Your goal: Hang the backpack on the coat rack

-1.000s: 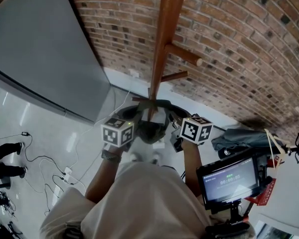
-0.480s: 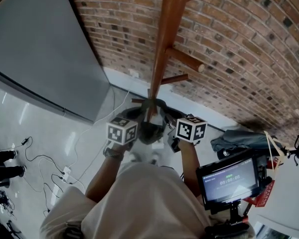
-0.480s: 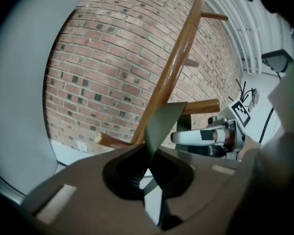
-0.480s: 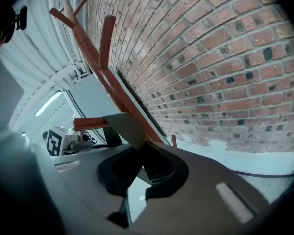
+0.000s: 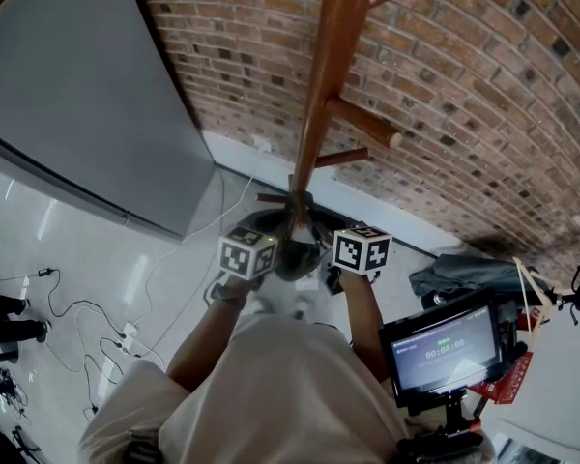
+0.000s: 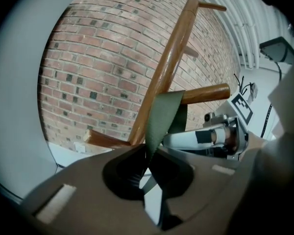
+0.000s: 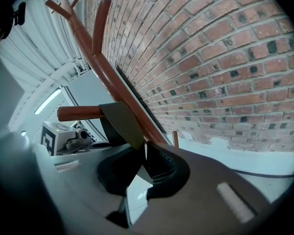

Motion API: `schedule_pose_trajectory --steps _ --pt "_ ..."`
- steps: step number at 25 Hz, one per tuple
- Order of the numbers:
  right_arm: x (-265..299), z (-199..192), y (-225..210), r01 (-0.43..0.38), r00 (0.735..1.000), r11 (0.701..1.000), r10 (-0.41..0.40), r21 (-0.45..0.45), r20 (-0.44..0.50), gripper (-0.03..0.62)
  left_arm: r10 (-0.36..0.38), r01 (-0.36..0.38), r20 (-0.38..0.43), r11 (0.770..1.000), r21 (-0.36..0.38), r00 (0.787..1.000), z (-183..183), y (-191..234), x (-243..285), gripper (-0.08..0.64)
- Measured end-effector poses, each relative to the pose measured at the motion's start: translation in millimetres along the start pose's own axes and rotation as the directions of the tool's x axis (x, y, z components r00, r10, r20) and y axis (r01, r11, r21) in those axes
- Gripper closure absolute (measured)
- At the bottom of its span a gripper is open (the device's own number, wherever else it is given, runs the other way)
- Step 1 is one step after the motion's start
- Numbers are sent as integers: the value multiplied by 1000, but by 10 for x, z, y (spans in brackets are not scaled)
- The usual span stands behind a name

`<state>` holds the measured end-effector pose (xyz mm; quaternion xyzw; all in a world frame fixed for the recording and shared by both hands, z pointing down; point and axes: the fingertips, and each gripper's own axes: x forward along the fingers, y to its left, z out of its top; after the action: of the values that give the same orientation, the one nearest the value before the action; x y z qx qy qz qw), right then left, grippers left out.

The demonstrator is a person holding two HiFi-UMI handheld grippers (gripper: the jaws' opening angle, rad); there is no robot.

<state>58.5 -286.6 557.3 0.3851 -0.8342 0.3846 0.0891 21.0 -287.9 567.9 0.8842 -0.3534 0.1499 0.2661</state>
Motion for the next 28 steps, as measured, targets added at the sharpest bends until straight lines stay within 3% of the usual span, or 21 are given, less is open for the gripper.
schedule_pose_trajectory --steps 5,9,28 --pt "72 -15 7 45 999 998 -45 -36 -7 555 -31 32 -26 999 41 999 -39 -80 101 545" --pt "95 -10 21 68 998 996 -69 -63 -14 561 -13 15 -30 997 80 999 -38 -64 140 541" --pt "-227 88 133 46 998 997 -44 -54 48 506 -16 14 21 998 65 1000 -63 -61 -137 486"
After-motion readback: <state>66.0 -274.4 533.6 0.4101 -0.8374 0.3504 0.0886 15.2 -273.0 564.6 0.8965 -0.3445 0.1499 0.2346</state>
